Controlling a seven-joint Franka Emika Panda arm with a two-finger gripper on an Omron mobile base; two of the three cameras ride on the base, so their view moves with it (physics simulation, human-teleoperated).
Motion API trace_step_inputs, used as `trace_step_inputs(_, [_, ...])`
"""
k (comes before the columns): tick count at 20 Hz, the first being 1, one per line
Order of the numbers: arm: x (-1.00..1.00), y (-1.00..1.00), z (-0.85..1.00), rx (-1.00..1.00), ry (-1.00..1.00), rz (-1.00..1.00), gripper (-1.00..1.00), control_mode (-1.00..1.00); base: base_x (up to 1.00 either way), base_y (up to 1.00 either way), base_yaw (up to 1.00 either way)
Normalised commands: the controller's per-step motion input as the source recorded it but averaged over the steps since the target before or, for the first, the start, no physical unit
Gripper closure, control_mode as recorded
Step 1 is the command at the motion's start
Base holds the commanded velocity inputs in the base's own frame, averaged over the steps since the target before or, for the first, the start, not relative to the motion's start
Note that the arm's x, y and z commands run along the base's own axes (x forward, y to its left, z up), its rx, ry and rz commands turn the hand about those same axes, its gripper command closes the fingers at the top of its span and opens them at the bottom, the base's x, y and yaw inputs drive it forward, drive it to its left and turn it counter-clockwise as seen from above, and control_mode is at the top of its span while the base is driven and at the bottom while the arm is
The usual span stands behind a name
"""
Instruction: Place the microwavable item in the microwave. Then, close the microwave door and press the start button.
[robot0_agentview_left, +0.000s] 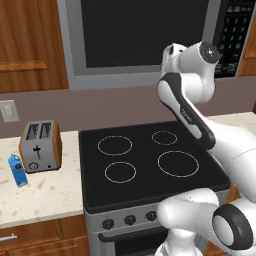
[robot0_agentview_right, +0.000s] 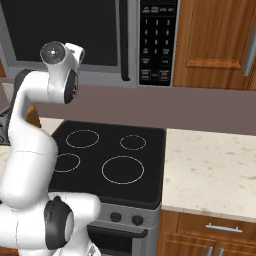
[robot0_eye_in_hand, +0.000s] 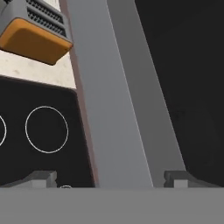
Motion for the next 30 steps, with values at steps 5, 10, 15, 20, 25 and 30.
trace_step_inputs(5, [0.61,0.0,-0.02,0.0,0.01,0.17,-1.0,-1.0,0.0,0.0,0.0])
trace_step_inputs(10, [0.24,0.0,-0.2,0.0,-0.03,0.13,-1.0,-1.0,0.0,0.0,0.0])
trace_step_inputs(15, [-0.17,0.0,-0.3,-0.01,-0.12,0.09,-1.0,-1.0,0.0,0.0,0.0])
trace_step_inputs(20, [-0.92,-0.18,-0.23,0.0,-0.12,0.07,-1.0,-1.0,0.0,0.0,0.0])
trace_step_inputs(25, [-0.98,-0.72,0.0,0.0,-0.09,0.07,-1.0,-1.0,0.0,0.0,0.0])
trace_step_inputs(30, [-0.63,-0.97,0.0,0.01,-0.15,0.05,-1.0,-1.0,0.0,0.0,0.0])
